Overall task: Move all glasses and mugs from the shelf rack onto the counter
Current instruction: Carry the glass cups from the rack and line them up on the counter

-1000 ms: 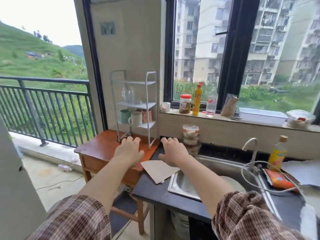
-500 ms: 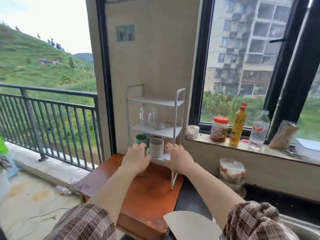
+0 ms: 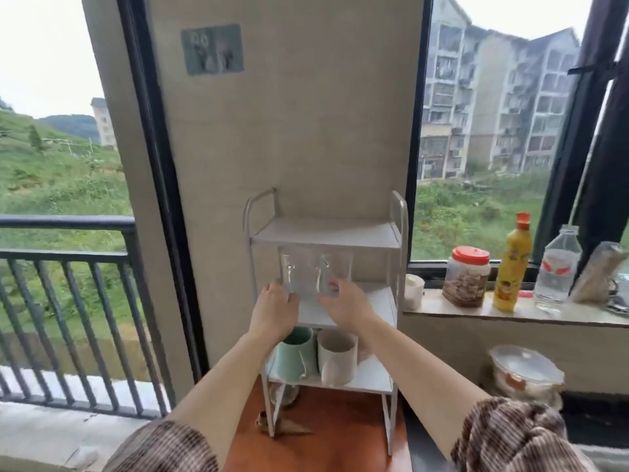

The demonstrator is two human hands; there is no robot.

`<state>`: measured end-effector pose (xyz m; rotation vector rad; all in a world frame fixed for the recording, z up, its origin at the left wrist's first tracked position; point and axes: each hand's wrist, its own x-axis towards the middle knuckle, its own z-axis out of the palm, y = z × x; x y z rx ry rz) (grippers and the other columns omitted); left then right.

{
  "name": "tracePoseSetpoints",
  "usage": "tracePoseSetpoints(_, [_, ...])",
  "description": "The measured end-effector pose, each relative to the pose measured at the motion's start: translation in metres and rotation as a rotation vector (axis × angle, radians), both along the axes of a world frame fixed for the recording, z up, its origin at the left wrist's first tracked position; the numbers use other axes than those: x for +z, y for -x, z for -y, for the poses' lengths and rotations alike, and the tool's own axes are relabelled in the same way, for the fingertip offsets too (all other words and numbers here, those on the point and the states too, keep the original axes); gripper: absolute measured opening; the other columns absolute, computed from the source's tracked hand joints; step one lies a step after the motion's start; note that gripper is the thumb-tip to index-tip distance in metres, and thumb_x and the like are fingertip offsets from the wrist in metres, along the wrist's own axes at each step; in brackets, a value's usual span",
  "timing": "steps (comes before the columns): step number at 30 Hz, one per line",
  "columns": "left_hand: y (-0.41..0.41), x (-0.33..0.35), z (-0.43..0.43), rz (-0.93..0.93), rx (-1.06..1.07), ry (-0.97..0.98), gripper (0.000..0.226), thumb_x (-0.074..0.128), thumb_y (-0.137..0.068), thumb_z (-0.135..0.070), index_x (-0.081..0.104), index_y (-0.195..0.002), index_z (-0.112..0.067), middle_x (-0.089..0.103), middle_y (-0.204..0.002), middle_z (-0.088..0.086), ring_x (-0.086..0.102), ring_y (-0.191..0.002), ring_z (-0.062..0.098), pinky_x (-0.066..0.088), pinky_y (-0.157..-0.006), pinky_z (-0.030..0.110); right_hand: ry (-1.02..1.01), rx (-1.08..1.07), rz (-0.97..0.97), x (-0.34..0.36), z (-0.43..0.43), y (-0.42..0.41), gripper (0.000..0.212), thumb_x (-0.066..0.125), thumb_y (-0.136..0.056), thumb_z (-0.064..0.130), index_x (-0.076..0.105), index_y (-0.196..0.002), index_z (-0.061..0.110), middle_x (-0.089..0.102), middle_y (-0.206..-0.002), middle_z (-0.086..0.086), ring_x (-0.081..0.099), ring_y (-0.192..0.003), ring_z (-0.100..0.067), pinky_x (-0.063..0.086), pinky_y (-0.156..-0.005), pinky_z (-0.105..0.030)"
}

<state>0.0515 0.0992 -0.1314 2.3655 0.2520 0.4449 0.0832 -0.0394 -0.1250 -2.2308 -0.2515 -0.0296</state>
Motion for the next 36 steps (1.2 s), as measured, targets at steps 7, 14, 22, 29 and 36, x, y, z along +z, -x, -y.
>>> tracePoseSetpoints(7, [-0.058, -0.003, -0.012, 0.056, -0.006, 0.285, 0.038, 0.040, -0.096, -0.029, 0.057, -0.113, 0.001, 0.063, -0.114, 0.021, 0.055, -0.110, 0.039, 0.043, -0.087, 0.040, -0.200, -0.121, -0.077, 0.008, -0.032, -0.035, 0.026, 0.053, -0.093, 0.024, 0.057, -0.114, 0.009, 0.061, -0.109, -0.008, 0.056, -0.097, -0.023, 0.038, -0.078, -0.025])
tracePoseSetpoints(14, [-0.078, -0.007, -0.012, 0.082, -0.002, 0.484, 0.035, 0.040, -0.098, -0.038, 0.053, -0.087, -0.006, 0.055, -0.077, 0.005, 0.050, -0.077, 0.027, 0.034, -0.067, 0.032, -0.354, -0.201, -0.105, 0.009, -0.038, -0.041, 0.030, 0.047, -0.095, 0.027, 0.058, -0.069, 0.016, 0.067, -0.086, -0.007, 0.058, -0.074, -0.018, 0.042, -0.063, -0.025])
tracePoseSetpoints(22, [-0.078, -0.006, -0.006, 0.108, 0.064, 0.688, 0.038, 0.055, -0.090, -0.045, 0.049, -0.078, -0.010, 0.048, -0.064, 0.000, 0.044, -0.057, 0.016, 0.029, -0.047, 0.029, -0.346, -0.409, -0.089, 0.009, -0.012, -0.028, 0.040, 0.050, -0.092, 0.050, 0.058, -0.063, 0.023, 0.065, -0.085, -0.005, 0.055, -0.096, -0.028, 0.045, -0.089, -0.037])
tracePoseSetpoints(29, [-0.049, -0.014, -0.011, 0.177, 0.027, 0.781, 0.034, 0.061, -0.087, -0.043, 0.056, -0.083, -0.010, 0.057, -0.076, 0.009, 0.053, -0.071, 0.027, 0.046, -0.070, 0.039, -0.504, -0.360, -0.177, 0.010, 0.006, 0.002, 0.031, 0.058, -0.089, 0.051, 0.061, -0.081, 0.021, 0.063, -0.089, 0.000, 0.051, -0.070, -0.007, 0.042, -0.057, -0.021])
tracePoseSetpoints(36, [0.004, -0.019, -0.005, 0.158, 0.028, 0.826, 0.044, 0.063, -0.085, -0.046, 0.059, -0.086, -0.002, 0.054, -0.076, 0.007, 0.054, -0.074, 0.025, 0.053, -0.088, 0.050, -0.559, -0.290, -0.241, 0.008, 0.042, 0.055, 0.042, 0.062, -0.090, 0.041, 0.064, -0.100, 0.000, 0.051, -0.088, -0.016, 0.057, -0.084, -0.028, 0.055, -0.082, -0.060])
